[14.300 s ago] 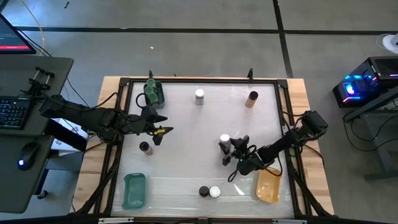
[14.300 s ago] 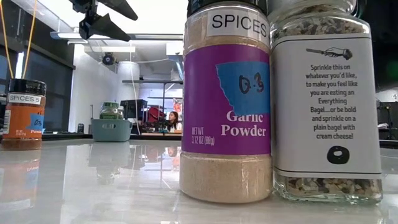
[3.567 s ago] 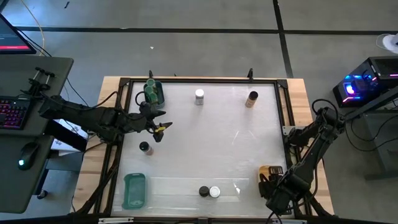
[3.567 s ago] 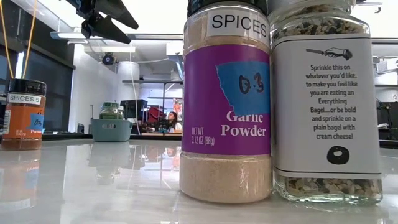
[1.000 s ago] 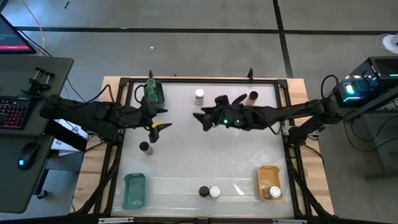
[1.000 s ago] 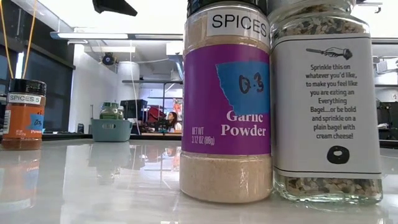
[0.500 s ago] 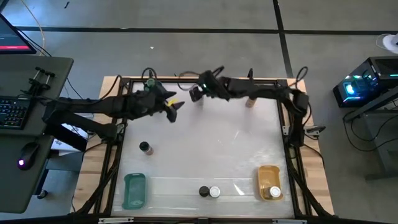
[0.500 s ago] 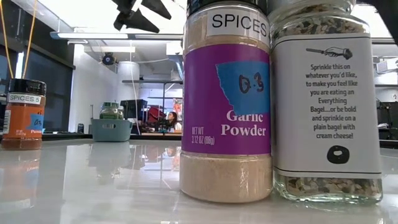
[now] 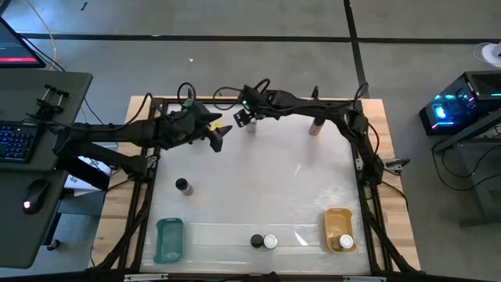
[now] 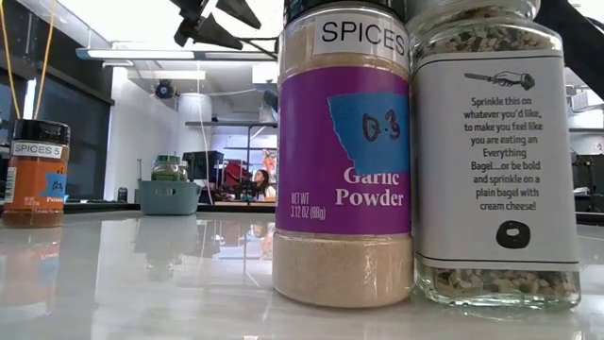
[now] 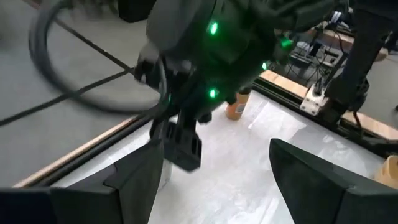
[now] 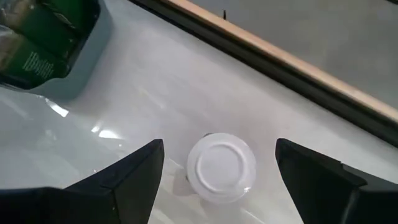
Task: Sort spices by type
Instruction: Put the top white seasoning bottle into the yellow bin
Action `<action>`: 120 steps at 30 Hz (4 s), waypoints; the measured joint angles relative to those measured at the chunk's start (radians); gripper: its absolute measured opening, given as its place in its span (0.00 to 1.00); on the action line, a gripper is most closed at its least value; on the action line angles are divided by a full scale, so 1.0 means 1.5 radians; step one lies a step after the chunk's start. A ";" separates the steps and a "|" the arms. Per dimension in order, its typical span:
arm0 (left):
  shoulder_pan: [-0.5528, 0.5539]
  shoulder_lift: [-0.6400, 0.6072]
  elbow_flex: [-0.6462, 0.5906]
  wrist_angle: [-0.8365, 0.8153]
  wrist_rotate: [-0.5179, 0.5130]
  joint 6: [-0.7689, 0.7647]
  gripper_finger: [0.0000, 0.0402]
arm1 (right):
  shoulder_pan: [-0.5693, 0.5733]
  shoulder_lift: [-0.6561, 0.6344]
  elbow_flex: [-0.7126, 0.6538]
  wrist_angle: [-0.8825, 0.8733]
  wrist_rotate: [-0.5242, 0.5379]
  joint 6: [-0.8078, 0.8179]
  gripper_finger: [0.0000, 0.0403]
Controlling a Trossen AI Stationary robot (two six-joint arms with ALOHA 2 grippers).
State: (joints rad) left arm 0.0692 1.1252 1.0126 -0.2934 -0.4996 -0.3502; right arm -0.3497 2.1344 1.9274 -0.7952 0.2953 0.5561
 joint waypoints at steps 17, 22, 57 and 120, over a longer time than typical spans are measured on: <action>0.044 0.000 0.000 -0.046 0.105 0.062 0.69 | 0.006 0.063 0.000 -0.017 0.024 0.096 0.74; 0.052 0.000 0.000 -0.051 0.106 0.062 0.69 | 0.006 0.064 0.000 -0.028 0.023 0.095 0.63; 0.146 -0.061 0.001 -0.047 0.061 0.217 0.69 | 0.048 -0.426 0.119 0.020 -0.723 -0.461 0.48; 0.182 -0.061 0.000 -0.055 0.148 0.317 0.69 | 0.292 -0.370 0.064 -0.477 -0.224 0.246 0.48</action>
State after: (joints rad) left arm 0.3420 1.0340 1.0130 -0.3755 -0.2776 0.1249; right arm 0.0891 1.5787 2.0238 -1.5112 -0.0411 0.9247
